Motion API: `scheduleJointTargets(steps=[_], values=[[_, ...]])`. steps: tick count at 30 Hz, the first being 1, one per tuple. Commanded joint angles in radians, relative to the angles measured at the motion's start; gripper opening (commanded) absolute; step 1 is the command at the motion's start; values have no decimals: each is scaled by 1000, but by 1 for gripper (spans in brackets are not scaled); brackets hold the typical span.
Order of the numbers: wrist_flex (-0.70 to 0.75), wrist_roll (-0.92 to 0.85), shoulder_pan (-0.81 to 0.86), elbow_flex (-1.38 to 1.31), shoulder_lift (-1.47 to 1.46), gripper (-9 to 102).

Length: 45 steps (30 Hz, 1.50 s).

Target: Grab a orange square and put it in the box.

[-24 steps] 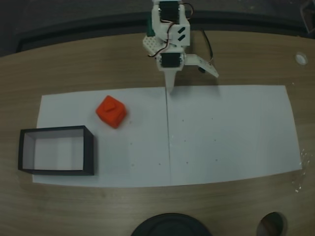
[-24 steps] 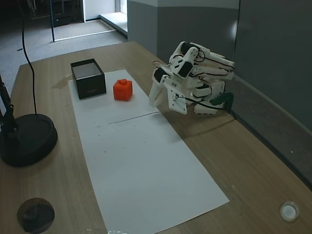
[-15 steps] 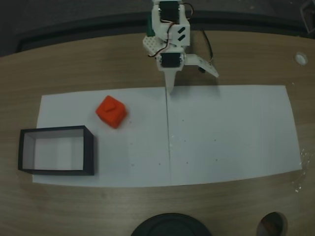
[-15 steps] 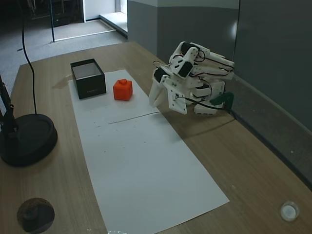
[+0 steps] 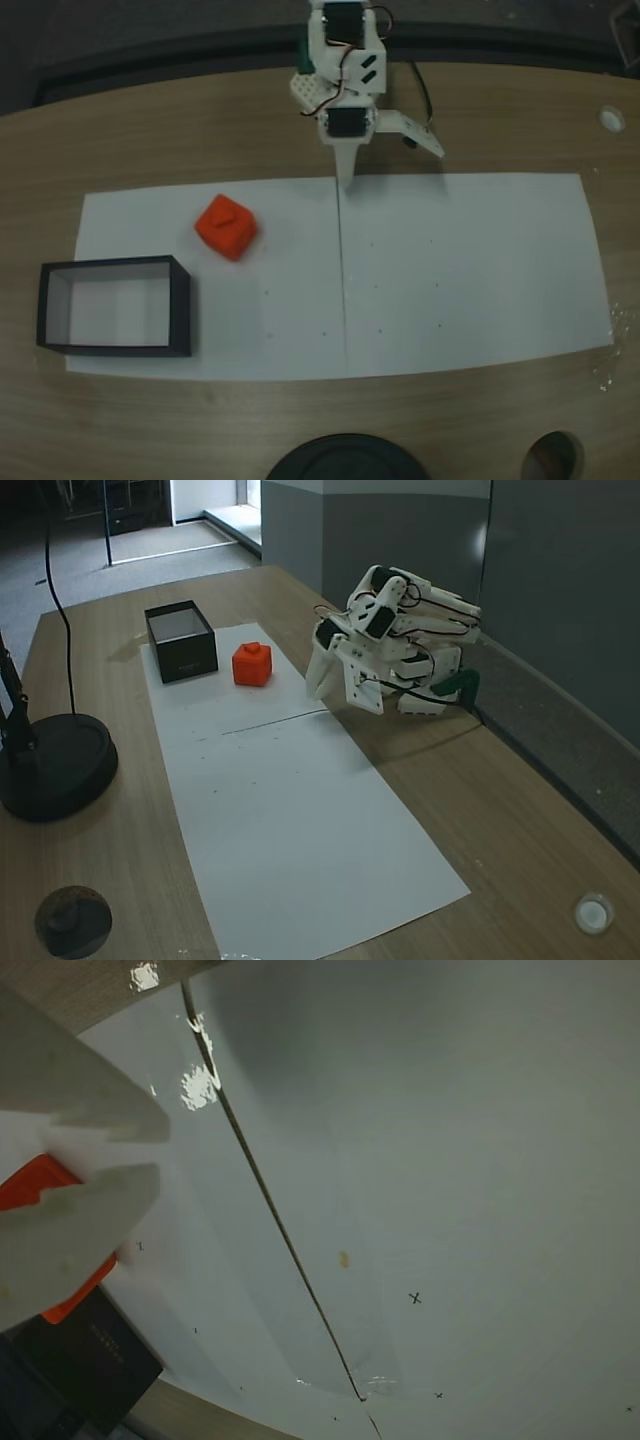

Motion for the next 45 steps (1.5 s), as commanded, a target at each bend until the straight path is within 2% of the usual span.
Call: scheduleJointTargets(steps=[1, 10, 13, 16, 18, 22, 28, 38, 45], values=[[3, 6, 2, -48, 21, 0], [-3, 6, -9, -46, 21, 0], [-120, -18, -11, -54, 25, 4], [-224, -101, 184, -77, 23, 12], [-290, -43, 301, -120, 11, 16], [-296, -46, 480, -259, -54, 23], [-167, -121, 549, -509, -407, 30], [170, -87, 462, -1100, -1193, 30], [209, -58, 491, -1284, -1569, 30]])
